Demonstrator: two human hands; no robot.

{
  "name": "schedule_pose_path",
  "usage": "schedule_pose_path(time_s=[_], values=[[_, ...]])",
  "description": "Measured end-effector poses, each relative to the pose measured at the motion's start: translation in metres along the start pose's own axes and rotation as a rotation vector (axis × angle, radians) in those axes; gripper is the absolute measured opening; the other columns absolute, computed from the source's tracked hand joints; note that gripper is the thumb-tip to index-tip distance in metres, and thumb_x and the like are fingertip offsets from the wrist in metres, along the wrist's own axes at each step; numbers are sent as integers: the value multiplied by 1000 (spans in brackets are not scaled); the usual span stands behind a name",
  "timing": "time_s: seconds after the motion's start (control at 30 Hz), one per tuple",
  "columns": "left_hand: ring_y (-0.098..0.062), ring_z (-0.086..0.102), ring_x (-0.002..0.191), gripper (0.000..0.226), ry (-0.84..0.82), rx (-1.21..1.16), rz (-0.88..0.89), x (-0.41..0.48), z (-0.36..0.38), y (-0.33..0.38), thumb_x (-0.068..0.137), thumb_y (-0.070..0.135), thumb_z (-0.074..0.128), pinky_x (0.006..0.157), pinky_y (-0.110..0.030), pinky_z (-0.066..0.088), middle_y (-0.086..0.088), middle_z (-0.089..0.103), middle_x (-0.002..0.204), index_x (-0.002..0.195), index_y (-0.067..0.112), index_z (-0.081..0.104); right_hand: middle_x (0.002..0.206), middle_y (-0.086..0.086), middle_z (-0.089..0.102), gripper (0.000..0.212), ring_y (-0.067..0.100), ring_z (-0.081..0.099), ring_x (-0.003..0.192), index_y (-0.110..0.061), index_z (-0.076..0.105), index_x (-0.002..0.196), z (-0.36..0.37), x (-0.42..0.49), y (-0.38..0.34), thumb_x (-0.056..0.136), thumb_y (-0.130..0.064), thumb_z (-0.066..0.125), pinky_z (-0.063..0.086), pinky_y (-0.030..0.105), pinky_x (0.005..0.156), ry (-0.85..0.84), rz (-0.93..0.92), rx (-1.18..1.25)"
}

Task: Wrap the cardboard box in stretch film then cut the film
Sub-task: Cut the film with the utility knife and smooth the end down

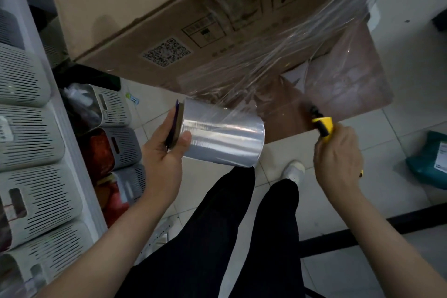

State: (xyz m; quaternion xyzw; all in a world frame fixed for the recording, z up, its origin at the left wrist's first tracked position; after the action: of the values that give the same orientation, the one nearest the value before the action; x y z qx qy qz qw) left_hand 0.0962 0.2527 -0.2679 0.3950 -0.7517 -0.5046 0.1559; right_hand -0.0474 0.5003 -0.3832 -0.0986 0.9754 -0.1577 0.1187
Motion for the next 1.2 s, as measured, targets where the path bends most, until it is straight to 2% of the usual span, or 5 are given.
schedule_pose_path(time_s=[0.3, 0.73, 0.83, 0.93, 1.2], values=[[1, 54, 120, 47, 35, -48, -16, -1, -2, -7, 85, 18, 64, 96, -16, 42, 25, 63, 121, 124, 44, 58, 118, 33, 44, 65, 47, 44, 107, 1, 35, 142, 5, 29, -23, 79, 10, 50, 45, 52, 75, -66, 132, 24], [8, 57, 99, 51, 27, -41, -11, -4, 1, -6, 86, 10, 62, 89, -12, 42, 16, 64, 110, 132, 28, 50, 116, 27, 56, 46, 37, 52, 110, 5, 56, 124, -6, 61, -60, 79, 10, 51, 36, 28, 84, 75, -50, 394], [9, 57, 95, 54, 24, 0, 11, -4, 1, -4, 86, 10, 61, 88, -11, 41, 11, 63, 108, 136, 20, 44, 106, 13, 67, 45, 4, 66, 89, 3, 61, 115, -18, 40, -84, 77, 26, 51, 48, 18, 83, -395, 32, 1138], [7, 56, 90, 54, 23, 17, 8, -4, 1, -3, 86, 10, 60, 86, -11, 41, 5, 62, 103, 137, 17, 43, 125, 3, 63, 65, 3, 63, 109, -20, 60, 116, -31, 23, -106, 75, 30, 56, 49, 27, 97, -807, -126, 1320], [9, 55, 95, 54, 9, 66, -6, -3, 1, -1, 87, 11, 59, 87, -11, 40, 15, 61, 105, 138, 15, 44, 73, -2, 73, 33, 2, 68, 68, 8, 67, 106, -36, 12, -151, 74, 15, 72, 54, 15, 72, -699, -27, 1406]])
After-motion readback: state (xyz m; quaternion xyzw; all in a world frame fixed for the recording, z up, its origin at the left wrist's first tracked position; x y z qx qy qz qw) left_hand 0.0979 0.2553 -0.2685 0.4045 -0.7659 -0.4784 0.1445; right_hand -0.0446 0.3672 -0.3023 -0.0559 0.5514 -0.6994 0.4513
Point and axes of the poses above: each hand's wrist, its own x-axis towards the middle knuckle, its own z-axis out of the palm, y = z × x, the point moved 2 cm from there along x, towards the middle knuckle
